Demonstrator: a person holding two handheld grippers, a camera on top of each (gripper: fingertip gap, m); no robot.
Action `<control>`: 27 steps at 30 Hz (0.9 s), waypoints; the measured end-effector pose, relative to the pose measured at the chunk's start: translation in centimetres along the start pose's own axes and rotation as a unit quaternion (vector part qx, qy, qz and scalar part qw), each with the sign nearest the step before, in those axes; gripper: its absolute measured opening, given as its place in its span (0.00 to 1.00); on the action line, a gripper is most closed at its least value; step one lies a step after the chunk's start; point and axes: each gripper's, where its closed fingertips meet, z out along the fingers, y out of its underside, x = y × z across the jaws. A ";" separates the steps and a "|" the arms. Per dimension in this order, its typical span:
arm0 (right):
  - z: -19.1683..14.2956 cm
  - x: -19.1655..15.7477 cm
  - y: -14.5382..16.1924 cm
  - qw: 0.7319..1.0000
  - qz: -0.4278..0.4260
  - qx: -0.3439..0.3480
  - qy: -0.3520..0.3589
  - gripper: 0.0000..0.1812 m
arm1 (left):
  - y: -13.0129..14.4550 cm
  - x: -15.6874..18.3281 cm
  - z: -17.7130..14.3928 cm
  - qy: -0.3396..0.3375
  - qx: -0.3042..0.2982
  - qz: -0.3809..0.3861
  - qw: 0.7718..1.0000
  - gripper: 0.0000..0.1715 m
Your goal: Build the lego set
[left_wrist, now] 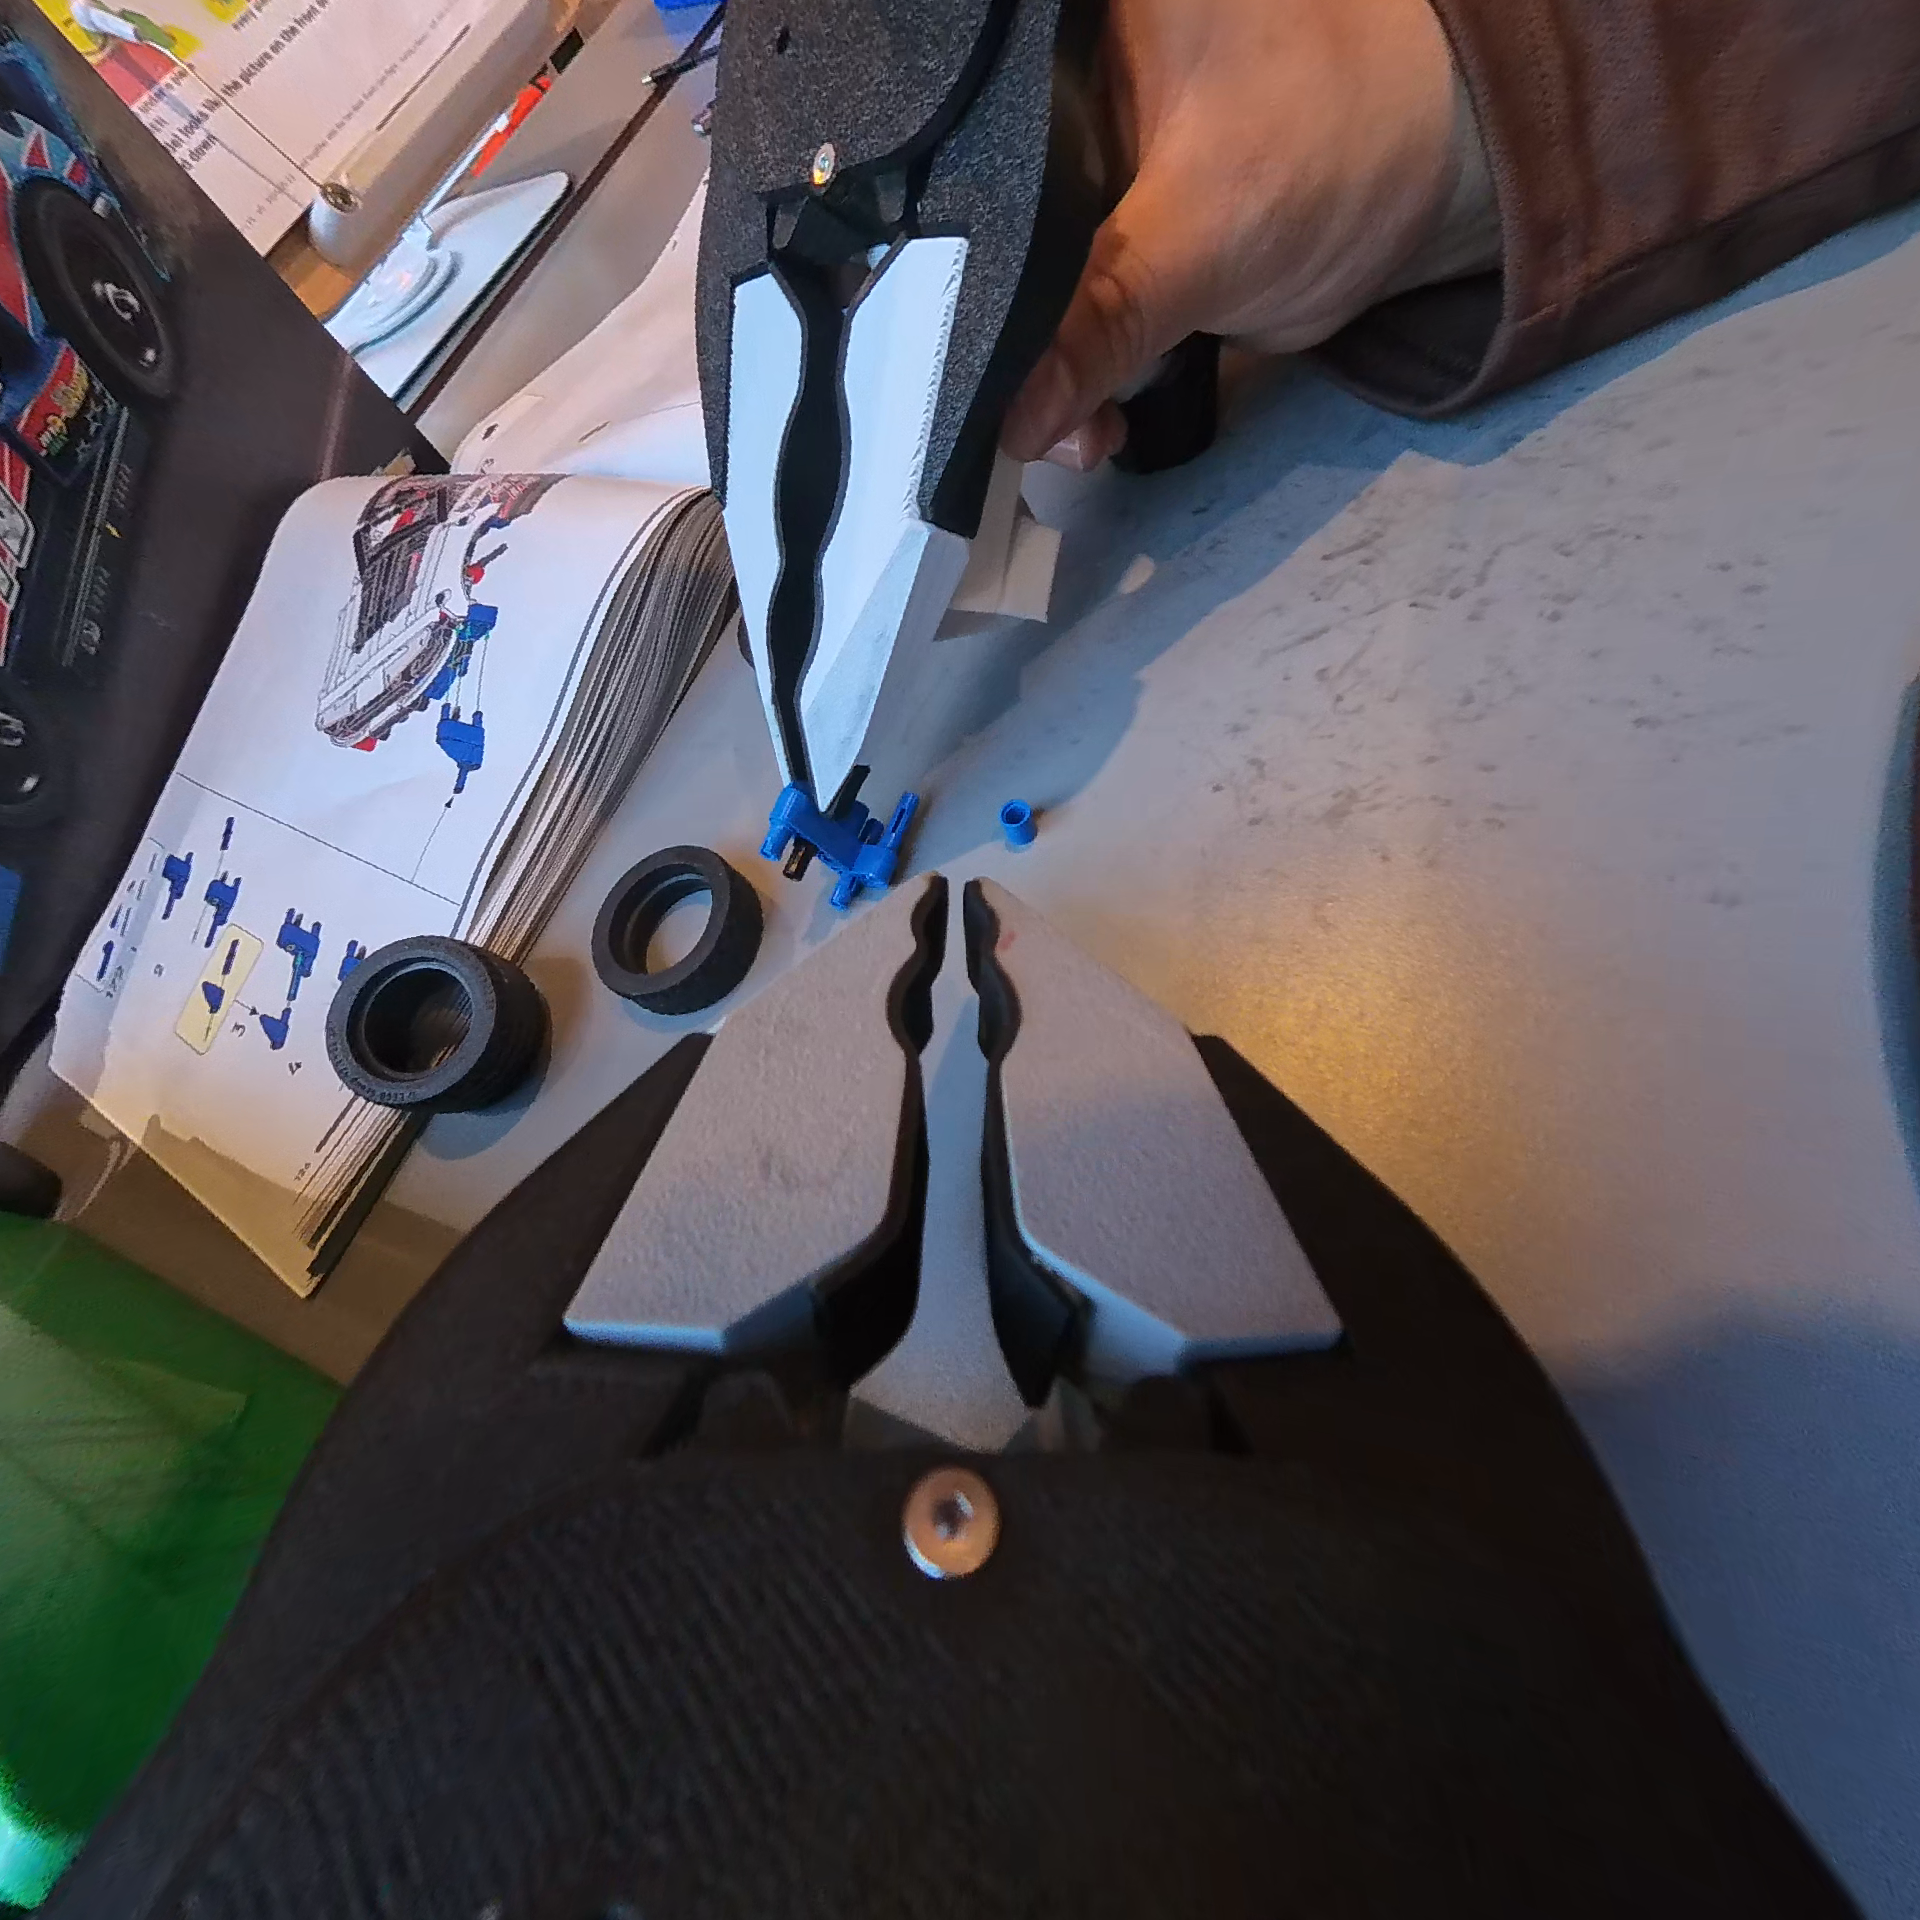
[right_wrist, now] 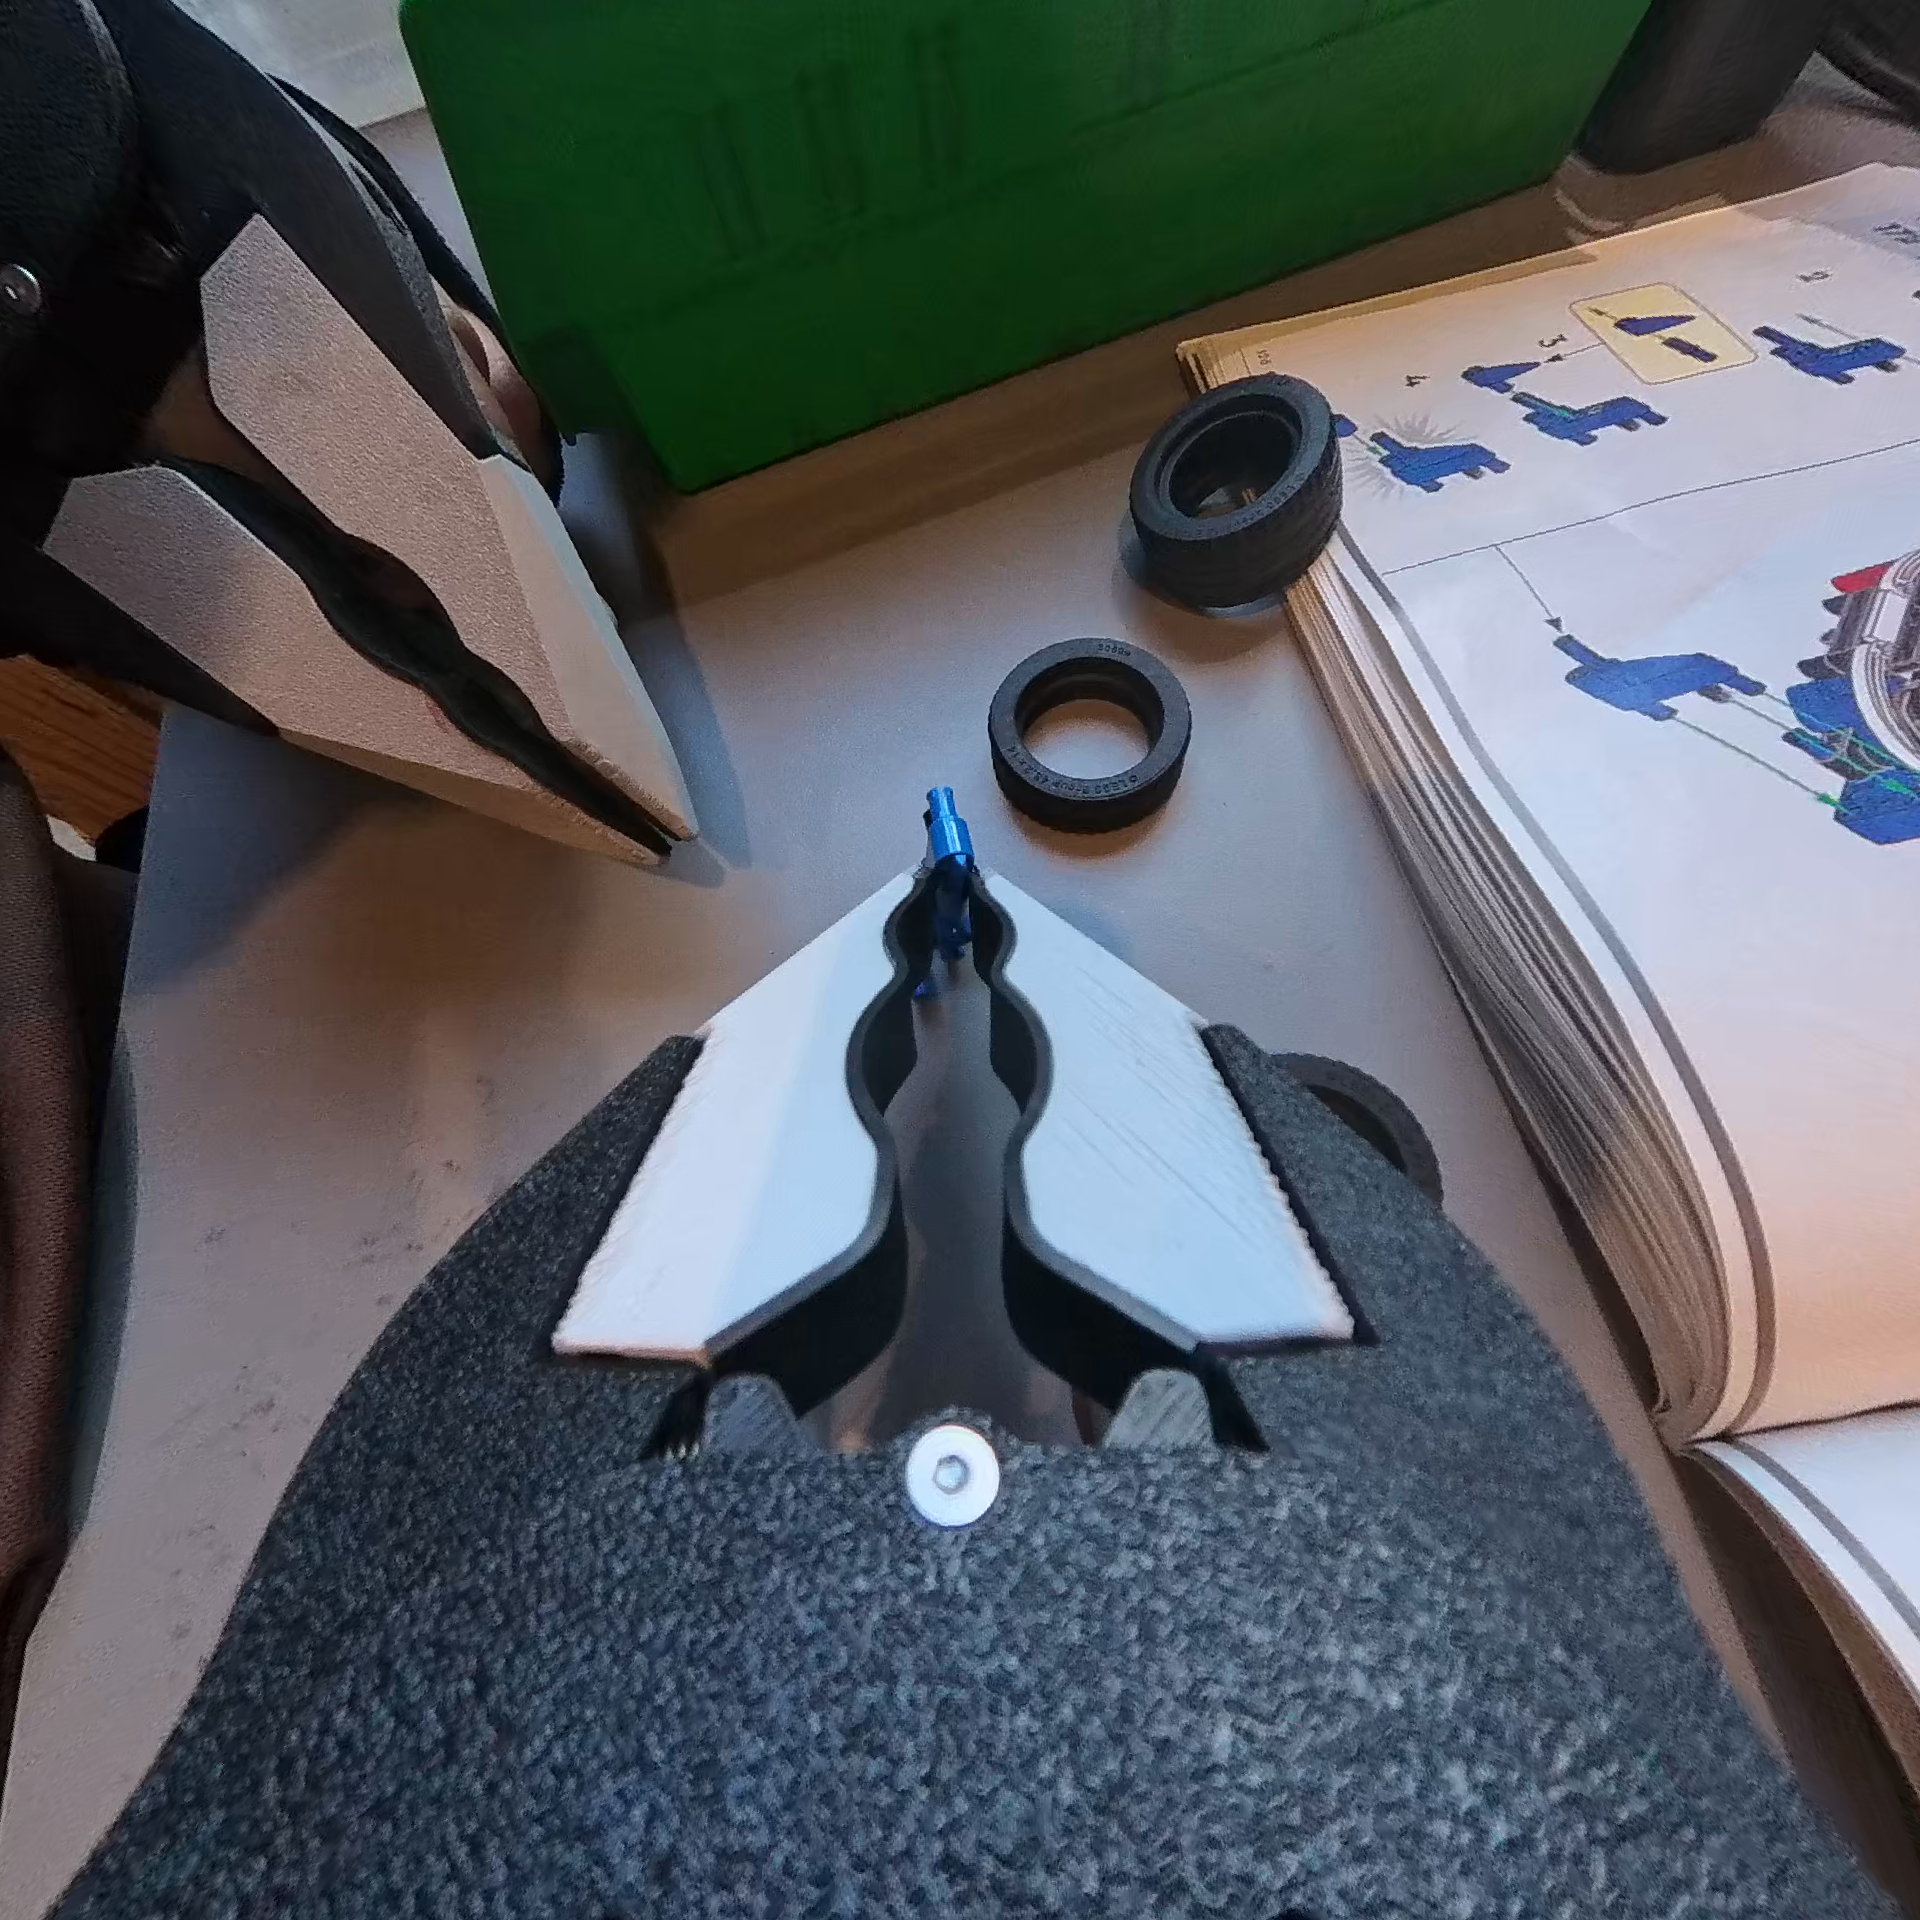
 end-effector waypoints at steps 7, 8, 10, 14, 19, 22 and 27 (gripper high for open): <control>-0.1 -0.4 0.0 1.000 -0.005 0.002 -0.014 0.06 | 0.0 0.0 0.0 0.000 0.001 -0.001 1.000 0.00; -0.2 -0.5 0.0 1.000 -0.007 0.003 -0.017 0.07 | 0.0 0.0 0.0 0.000 0.001 -0.001 1.000 0.00; -0.4 -0.5 0.2 1.000 -0.014 0.002 -0.019 0.09 | 0.0 0.0 0.0 0.000 0.001 0.000 1.000 0.00; -0.7 -0.3 0.6 1.000 -0.026 -0.004 -0.017 0.09 | 0.0 0.0 0.0 0.000 0.002 0.000 1.000 0.00; -0.6 -0.3 0.7 1.000 -0.022 -0.009 -0.020 0.09 | 0.0 0.0 -0.1 -0.001 0.002 0.001 1.000 0.00; -0.5 -0.3 0.8 0.999 -0.024 -0.012 -0.019 0.09 | -0.1 0.0 -0.1 -0.001 0.003 0.000 1.000 0.00; -0.4 -0.1 1.2 0.999 -0.030 -0.026 -0.014 0.11 | -0.1 0.0 -0.1 -0.001 0.003 0.000 1.000 0.00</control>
